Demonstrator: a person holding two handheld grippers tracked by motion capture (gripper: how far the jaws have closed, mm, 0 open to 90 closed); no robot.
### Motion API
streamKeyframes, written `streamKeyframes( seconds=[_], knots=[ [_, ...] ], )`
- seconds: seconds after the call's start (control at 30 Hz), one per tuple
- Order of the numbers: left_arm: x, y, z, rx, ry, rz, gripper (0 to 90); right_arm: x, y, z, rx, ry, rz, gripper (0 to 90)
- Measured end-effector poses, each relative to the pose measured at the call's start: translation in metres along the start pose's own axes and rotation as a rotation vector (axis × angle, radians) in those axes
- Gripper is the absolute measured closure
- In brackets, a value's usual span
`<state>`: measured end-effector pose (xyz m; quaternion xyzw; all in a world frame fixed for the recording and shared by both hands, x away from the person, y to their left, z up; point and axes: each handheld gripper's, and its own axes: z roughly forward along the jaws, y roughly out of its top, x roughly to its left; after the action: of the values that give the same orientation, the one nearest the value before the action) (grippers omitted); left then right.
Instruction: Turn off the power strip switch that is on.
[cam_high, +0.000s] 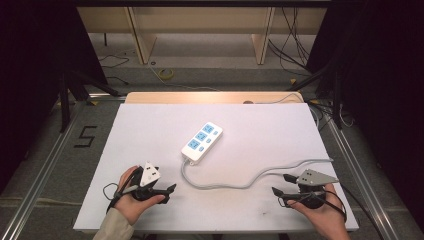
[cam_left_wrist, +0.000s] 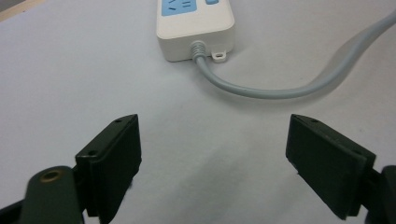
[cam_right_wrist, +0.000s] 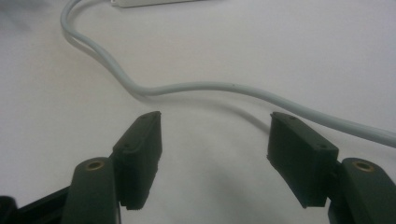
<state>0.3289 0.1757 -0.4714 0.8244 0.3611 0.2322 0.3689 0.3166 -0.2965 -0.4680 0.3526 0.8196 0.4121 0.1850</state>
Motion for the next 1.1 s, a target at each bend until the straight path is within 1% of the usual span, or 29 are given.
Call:
streamKeyframes(
  seconds=[0.03, 0.13, 0.27, 0.3, 0.33, 0.37, 0.5, 0.53, 0.57, 0.6, 0.63, 0.67, 0.7, 0.73, 0.77, 0.8, 0.83, 0.93, 1.1],
  knots=[
    [0.002, 0.000, 0.001, -0.009, 0.006, -0.007, 16.9, 0.000, 0.000, 0.000, 0.006, -0.003, -0.003, 37.2],
    [0.003, 0.000, 0.001, -0.019, 0.013, -0.009, 15.9, 0.000, 0.000, 0.001, 0.009, -0.003, -0.012, 38.1],
    [0.003, -0.001, 0.001, -0.014, 0.015, -0.013, 15.8, 0.000, 0.002, 0.001, 0.010, -0.005, -0.021, 41.2],
    [0.003, -0.002, 0.001, -0.007, 0.013, -0.009, 15.9, 0.001, 0.003, 0.000, 0.013, -0.003, -0.015, 45.7],
    [0.002, -0.002, 0.001, -0.002, 0.014, -0.005, 15.9, 0.001, 0.003, 0.000, 0.013, -0.003, -0.015, 45.7],
    [0.002, -0.001, 0.002, 0.001, 0.016, 0.000, 16.1, 0.000, 0.004, 0.000, 0.014, -0.005, -0.024, 51.1],
    [0.001, -0.001, 0.002, -0.002, 0.022, -0.005, 16.2, -0.001, 0.007, -0.001, 0.030, -0.002, -0.030, 64.2],
    [0.001, -0.001, 0.002, -0.001, 0.023, -0.005, 16.2, -0.001, 0.007, -0.001, 0.030, -0.002, -0.030, 64.2],
    [0.002, -0.001, 0.002, 0.005, 0.024, -0.001, 16.6, -0.001, 0.008, -0.001, 0.051, 0.003, -0.037, 73.6],
    [0.002, -0.001, 0.002, 0.005, 0.027, -0.003, 16.6, -0.001, 0.008, -0.001, 0.051, 0.003, -0.037, 73.6],
    [0.002, -0.001, 0.002, 0.004, 0.030, -0.003, 16.7, -0.001, 0.009, -0.001, 0.057, -0.010, -0.048, 79.4],
    [0.002, -0.001, 0.002, 0.001, 0.030, -0.004, 16.7, -0.001, 0.009, -0.001, 0.057, -0.010, -0.048, 79.4],
    [0.001, -0.001, 0.002, 0.003, 0.029, -0.006, 16.8, 0.000, 0.011, 0.000, 0.059, -0.020, -0.059, 82.6],
    [0.001, -0.001, 0.003, 0.004, 0.029, -0.003, 16.8, 0.000, 0.011, 0.000, 0.059, -0.020, -0.059, 82.6],
    [0.001, -0.001, 0.003, 0.007, 0.028, 0.002, 16.8, 0.001, 0.013, 0.001, 0.062, -0.024, -0.070, 86.7],
    [0.001, -0.001, 0.003, 0.008, 0.027, 0.002, 16.8, 0.001, 0.014, 0.002, 0.063, -0.025, -0.075, 88.7],
    [0.001, -0.001, 0.003, 0.006, 0.027, 0.001, 16.8, 0.001, 0.015, 0.003, 0.067, -0.024, -0.078, 90.0],
    [0.001, -0.001, 0.003, 0.006, 0.028, 0.000, 17.0, 0.003, 0.020, 0.007, 0.079, -0.028, -0.096, 90.0],
    [0.001, -0.001, 0.003, 0.003, 0.035, 0.004, 17.0, 0.006, 0.024, 0.012, 0.083, -0.028, -0.105, 90.0]
  ],
)
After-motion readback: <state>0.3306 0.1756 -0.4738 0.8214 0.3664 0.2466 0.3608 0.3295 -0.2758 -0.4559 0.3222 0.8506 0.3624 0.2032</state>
